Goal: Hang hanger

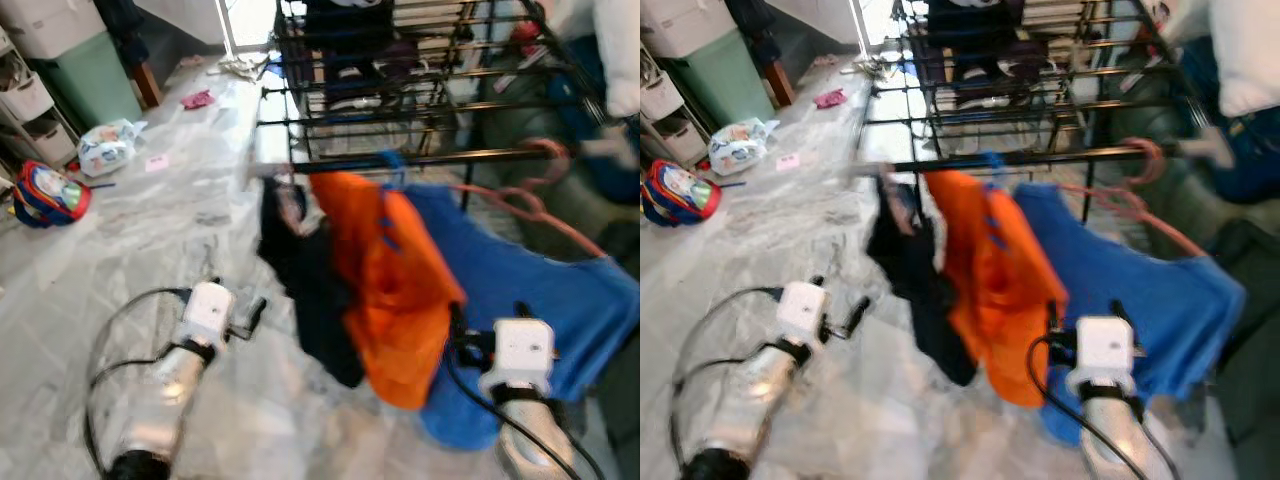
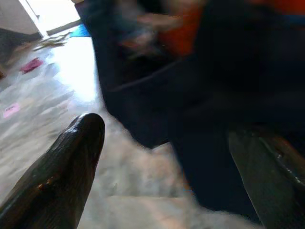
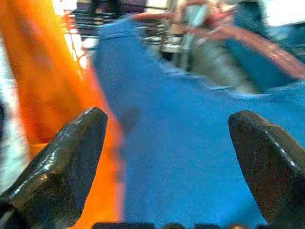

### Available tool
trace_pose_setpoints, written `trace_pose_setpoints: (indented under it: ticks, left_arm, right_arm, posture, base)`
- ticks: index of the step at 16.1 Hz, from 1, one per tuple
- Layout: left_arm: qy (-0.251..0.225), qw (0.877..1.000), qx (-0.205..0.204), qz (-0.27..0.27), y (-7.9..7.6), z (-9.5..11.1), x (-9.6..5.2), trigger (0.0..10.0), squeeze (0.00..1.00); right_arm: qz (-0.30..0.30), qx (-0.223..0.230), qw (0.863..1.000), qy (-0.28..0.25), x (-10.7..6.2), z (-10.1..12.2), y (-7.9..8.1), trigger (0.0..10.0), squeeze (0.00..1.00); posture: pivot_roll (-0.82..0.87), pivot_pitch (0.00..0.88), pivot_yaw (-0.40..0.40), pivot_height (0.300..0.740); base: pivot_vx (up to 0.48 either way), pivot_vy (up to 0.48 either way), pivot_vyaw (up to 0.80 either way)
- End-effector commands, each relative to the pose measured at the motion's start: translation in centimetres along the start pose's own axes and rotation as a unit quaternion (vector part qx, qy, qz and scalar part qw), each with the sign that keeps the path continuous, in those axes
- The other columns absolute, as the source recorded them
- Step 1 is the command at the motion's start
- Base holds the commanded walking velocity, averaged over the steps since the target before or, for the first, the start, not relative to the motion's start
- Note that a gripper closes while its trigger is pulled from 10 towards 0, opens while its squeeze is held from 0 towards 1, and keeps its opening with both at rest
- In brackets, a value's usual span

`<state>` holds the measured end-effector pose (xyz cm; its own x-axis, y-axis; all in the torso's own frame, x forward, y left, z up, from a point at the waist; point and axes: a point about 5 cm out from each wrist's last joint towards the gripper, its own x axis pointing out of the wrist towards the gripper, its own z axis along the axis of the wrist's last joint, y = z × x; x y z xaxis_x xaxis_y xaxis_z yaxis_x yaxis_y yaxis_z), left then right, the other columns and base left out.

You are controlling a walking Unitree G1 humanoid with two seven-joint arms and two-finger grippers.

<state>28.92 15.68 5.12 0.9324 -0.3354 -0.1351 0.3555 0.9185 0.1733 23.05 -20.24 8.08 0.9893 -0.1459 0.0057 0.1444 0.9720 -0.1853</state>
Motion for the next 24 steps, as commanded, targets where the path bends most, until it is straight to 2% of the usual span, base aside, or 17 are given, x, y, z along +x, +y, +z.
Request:
trace_pose_setpoints:
  ticks: [1,4,7,11,13,17,24]
  left_arm:
    - [0.009,1.000,0.008,0.012,1.1,-0.2,-0.4,10.0,0.00]
    - [0.009,1.000,-0.002,0.010,1.1,-0.3,-0.3,10.0,0.00]
    - [0.006,1.000,-0.021,0.000,0.8,-0.1,-0.2,10.0,0.00]
    - [-0.015,0.999,-0.046,-0.015,0.5,0.8,0.3,10.0,0.00]
    - [-0.016,0.999,-0.049,-0.018,0.6,0.9,0.3,10.0,0.00]
    - [-0.014,0.998,-0.053,-0.026,0.3,0.6,0.1,10.0,0.00]
    - [-0.010,0.998,-0.055,-0.036,0.1,0.5,0.1,10.0,0.00]
  right_arm:
    - [0.002,0.015,1.000,-0.006,0.0,0.5,0.5,10.0,0.00]
    - [0.009,0.017,1.000,0.002,-0.1,0.3,0.7,10.0,0.00]
    - [0.012,-0.007,1.000,-0.005,-0.1,0.4,0.9,10.0,0.00]
    - [0.004,-0.013,1.000,-0.007,0.0,0.7,0.7,10.0,0.00]
    - [0.006,-0.004,1.000,-0.012,0.0,0.9,0.7,10.0,0.00]
    - [0.006,-0.005,1.000,-0.005,0.0,0.7,0.7,10.0,0.00]
    - [0.016,-0.005,1.000,-0.007,0.0,0.8,0.9,10.0,0.00]
  posture:
    - [-0.10,0.095,0.108,0.740]
    - [-0.10,0.101,0.110,0.740]
    - [-0.11,0.102,0.109,0.740]
    - [-0.11,0.106,0.107,0.740]
    - [-0.11,0.109,0.105,0.740]
    - [-0.11,0.112,0.104,0.740]
    - [-0.11,0.110,0.101,0.740]
  base:
    - [0.000,-0.334,0.00]
    - [0.000,0.000,0.00]
    - [0.000,0.000,0.00]
    - [0.000,0.000,0.00]
    - [0.000,0.000,0.00]
    - [0.257,0.000,-0.67]
    - [0.258,0.000,-0.09]
